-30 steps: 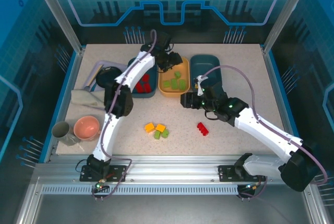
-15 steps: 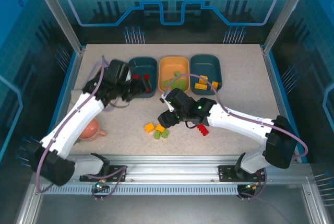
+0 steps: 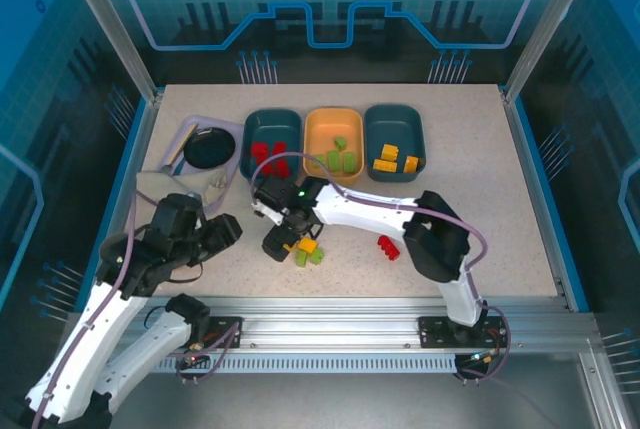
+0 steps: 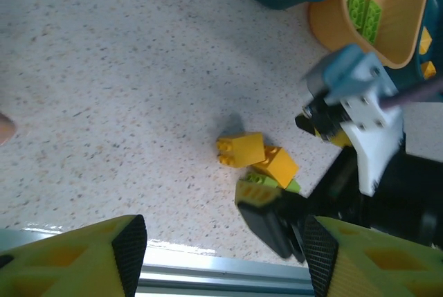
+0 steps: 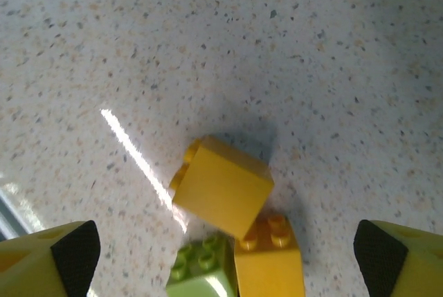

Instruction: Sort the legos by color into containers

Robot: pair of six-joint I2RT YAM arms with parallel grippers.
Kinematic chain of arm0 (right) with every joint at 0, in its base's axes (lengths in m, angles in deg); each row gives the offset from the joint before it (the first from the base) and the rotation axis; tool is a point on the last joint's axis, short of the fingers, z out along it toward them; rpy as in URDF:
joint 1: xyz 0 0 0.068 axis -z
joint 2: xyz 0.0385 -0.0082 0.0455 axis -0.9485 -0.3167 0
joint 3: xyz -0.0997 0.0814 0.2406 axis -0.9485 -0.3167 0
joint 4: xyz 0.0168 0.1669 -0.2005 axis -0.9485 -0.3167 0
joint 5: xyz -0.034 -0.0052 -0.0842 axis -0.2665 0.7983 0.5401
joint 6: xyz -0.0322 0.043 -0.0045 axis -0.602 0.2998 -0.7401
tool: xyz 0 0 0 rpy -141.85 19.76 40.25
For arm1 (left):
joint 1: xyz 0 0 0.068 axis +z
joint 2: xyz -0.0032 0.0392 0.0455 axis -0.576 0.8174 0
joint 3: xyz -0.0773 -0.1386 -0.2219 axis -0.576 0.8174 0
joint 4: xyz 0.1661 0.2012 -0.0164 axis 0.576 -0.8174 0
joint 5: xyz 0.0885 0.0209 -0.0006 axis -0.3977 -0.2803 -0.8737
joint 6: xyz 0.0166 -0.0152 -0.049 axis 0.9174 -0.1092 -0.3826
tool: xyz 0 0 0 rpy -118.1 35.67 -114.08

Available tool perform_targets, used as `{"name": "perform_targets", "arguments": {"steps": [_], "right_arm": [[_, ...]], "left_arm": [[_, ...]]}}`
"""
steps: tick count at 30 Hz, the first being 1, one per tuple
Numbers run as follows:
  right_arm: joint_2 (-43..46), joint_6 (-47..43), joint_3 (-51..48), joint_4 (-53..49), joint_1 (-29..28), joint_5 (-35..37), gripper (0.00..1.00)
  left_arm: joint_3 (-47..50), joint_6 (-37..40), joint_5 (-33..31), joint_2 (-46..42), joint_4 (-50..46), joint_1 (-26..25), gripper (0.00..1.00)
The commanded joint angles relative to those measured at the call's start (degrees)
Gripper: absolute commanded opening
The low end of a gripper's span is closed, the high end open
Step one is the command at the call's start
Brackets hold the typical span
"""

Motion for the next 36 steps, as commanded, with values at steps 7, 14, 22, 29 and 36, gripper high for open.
{"name": "perform_targets", "arguments": {"steps": [7, 14, 22, 29, 36], "right_arm": [[-10.9, 9.4, 10.7, -8.5, 0.1, -1.0, 0.77], [-13.2, 11.4, 12.2, -10.1, -0.1, -0.3, 0.64], [-13.0, 12.7, 9.9, -9.5, -0.8, 0.2, 0.5], [-10.4, 13.7, 10.1, -8.7, -0.9, 1.8, 0.35], [0.2, 15.3, 9.4, -9.9, 2.8, 5.0, 0.32]], "left_arm": [[-0.6, -1.1, -2.6, -2.5, -6.7, 0.2, 0.65], [-0.2, -1.4, -2.1, -2.7, -6.8, 0.3, 0.65], [1.0, -1.5, -1.2, -2.8, -5.5, 0.3, 0.65], [1.7, -1.8, -0.6, -3.2, -5.0, 0.2, 0.64], [2.2, -0.6, 8.8, 0.1, 5.8, 0.1, 0.64]]}}
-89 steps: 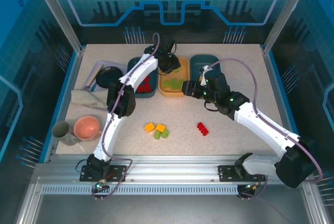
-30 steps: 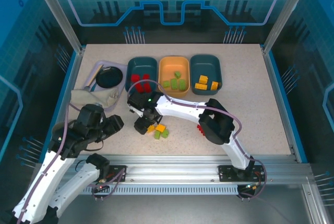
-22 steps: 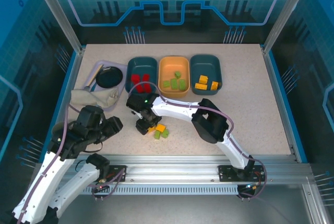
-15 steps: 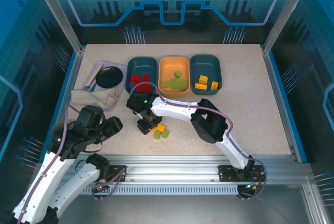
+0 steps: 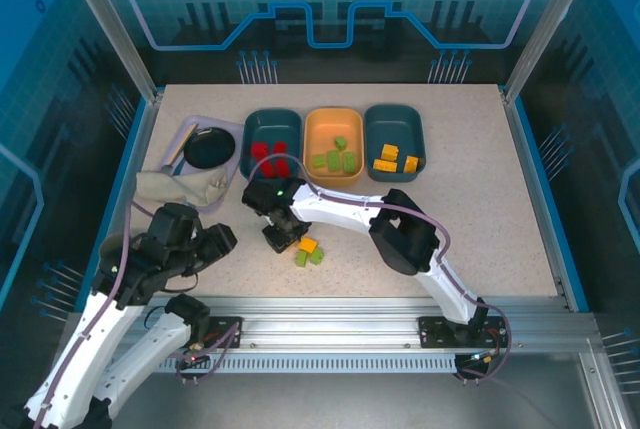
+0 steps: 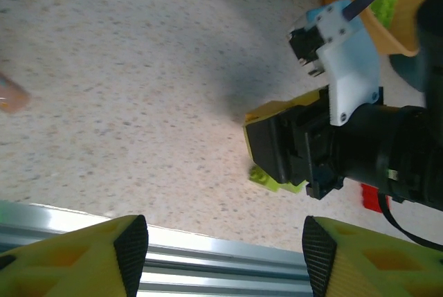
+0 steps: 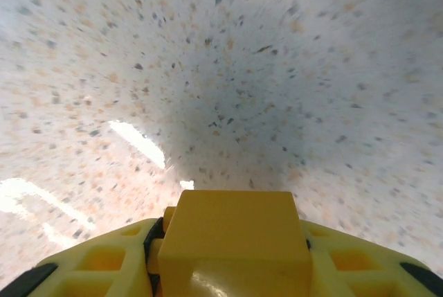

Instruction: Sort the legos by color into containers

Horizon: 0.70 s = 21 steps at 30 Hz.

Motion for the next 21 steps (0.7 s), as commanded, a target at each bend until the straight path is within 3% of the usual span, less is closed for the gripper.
{"name": "perform_targets", "arguments": {"steps": [1, 5, 10, 15, 21], "right_arm": [[9.8, 1.7, -0.7, -2.2, 3.7, 3.2, 0.31], [16.8, 1.0, -3.5, -1.5, 10.4, 5.5, 0.31], [20.1, 0.3, -5.9, 1.1, 23.4, 3.6, 0.31], [16.9, 1.8, -3.9, 4.5, 35.8, 0.4, 0.31], [6.9, 3.4, 4.0, 5.5, 43.0, -2.0, 0.31]], "left_arm": [[0.6, 0.5, 8.1, 3.6, 9.8, 0.1, 0.64], [-1.1, -0.9, 10.2, 10.1, 19.1, -1.1, 0.64], [-5.4, -1.0, 11.5, 20.7, 28.6, -3.0, 0.64], [-11.7, 0.2, 13.1, 32.3, 35.5, -4.8, 0.64], [-21.9, 1.2, 14.7, 46.0, 41.0, -5.7, 0.64]]}}
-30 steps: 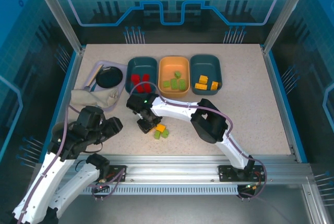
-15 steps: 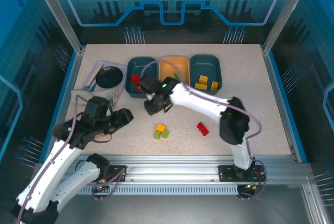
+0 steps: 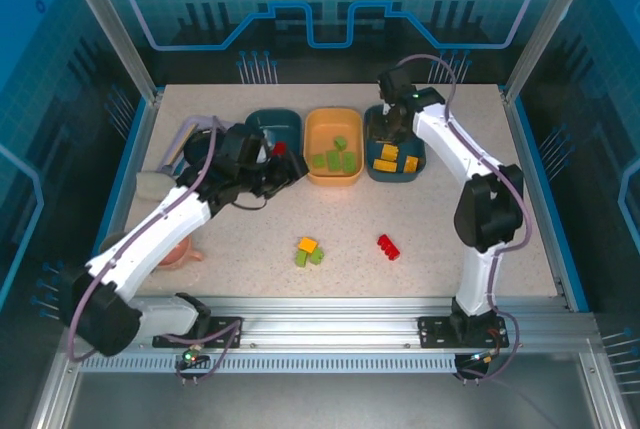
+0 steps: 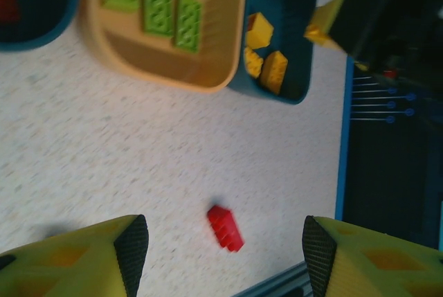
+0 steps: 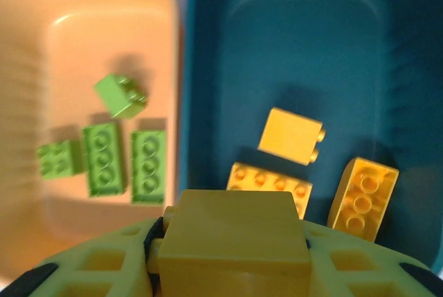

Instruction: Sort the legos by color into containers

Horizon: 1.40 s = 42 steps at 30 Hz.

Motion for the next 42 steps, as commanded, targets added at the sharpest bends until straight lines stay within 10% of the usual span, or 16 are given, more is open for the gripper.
{"name": "perform_targets", "arguments": {"steps": [1, 23, 32, 42], "right_arm": [[-5.9, 1.6, 5.3, 0.8, 2.0, -2.7, 0.31], [-27.9, 0.9, 27.5, -6.7, 6.3, -4.7, 0.53], [-14.7, 1.7, 23.1, -4.7, 6.0, -3.5, 0.69], [23.1, 5.4, -12.2, -0.4, -0.7, 2.9, 0.67]], "left_arm": [[-6.2, 1.6, 2.5, 5.9, 5.5, -0.6, 0.64], [-25.8, 3.5, 5.8, 28.9, 2.4, -5.2, 0.64], [-31.6, 3.6, 5.9, 29.1, -4.7, -7.4, 0.65], [-32.9, -10.4, 8.3, 32.3, -21.0, -13.7, 0.66]]}}
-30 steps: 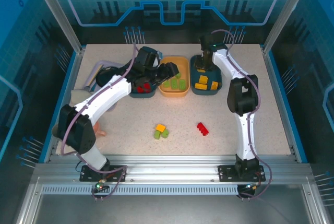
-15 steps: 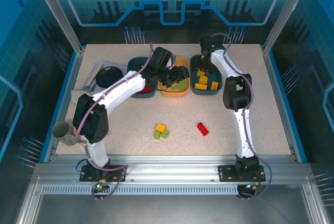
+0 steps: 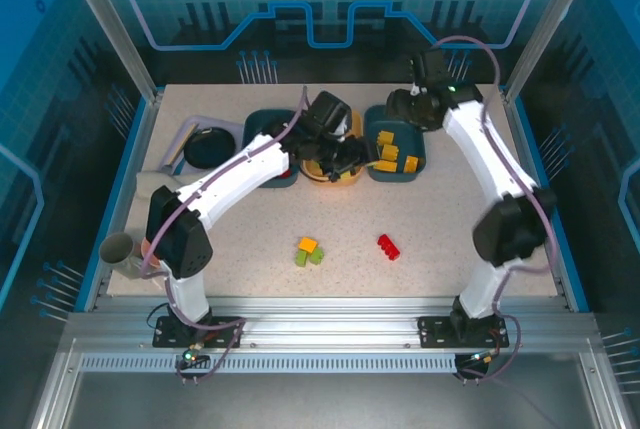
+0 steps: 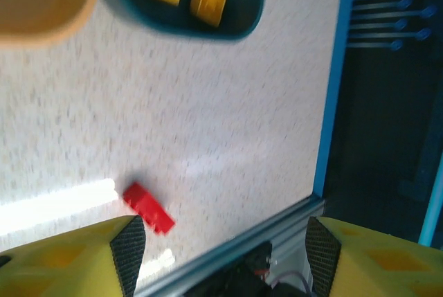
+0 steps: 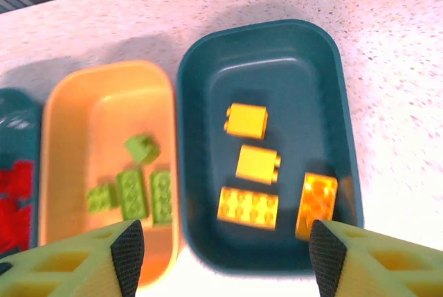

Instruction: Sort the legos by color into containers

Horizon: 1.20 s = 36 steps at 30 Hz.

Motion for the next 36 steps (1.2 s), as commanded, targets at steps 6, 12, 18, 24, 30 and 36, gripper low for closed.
{"name": "perform_targets", "arguments": {"steps": [6, 12, 18, 24, 30, 36], "right_arm": [[30.0, 3.1, -26.7, -0.2, -12.2, 3.3, 0.67], [50.8, 3.4, -41.6, 6.3, -21.8, -2.3, 0.7], [61.9, 4.0, -46.4, 2.2, -23.6, -4.8, 0.74], [63.5, 3.7, -47.5, 1.1, -23.7, -5.1, 0.74], [61.5, 5.1, -48.6, 4.2, -23.6, -5.5, 0.74], [59.9, 5.1, -49.3, 6.9, -23.6, -6.7, 0.74]], "left_arm": [[0.4, -13.7, 6.6, 8.5, -7.5, -7.1, 0.66], [3.9, -21.8, 6.5, 12.2, -2.7, -11.7, 0.68], [-0.2, -22.9, 5.0, 18.0, -4.8, -13.3, 0.69], [-2.1, -24.6, 4.2, 22.6, -4.1, -13.8, 0.68], [-5.5, -24.1, 3.4, 26.5, -3.7, -13.8, 0.58], [-5.0, -23.7, 2.5, 26.7, -3.2, -13.9, 0.35]]}}
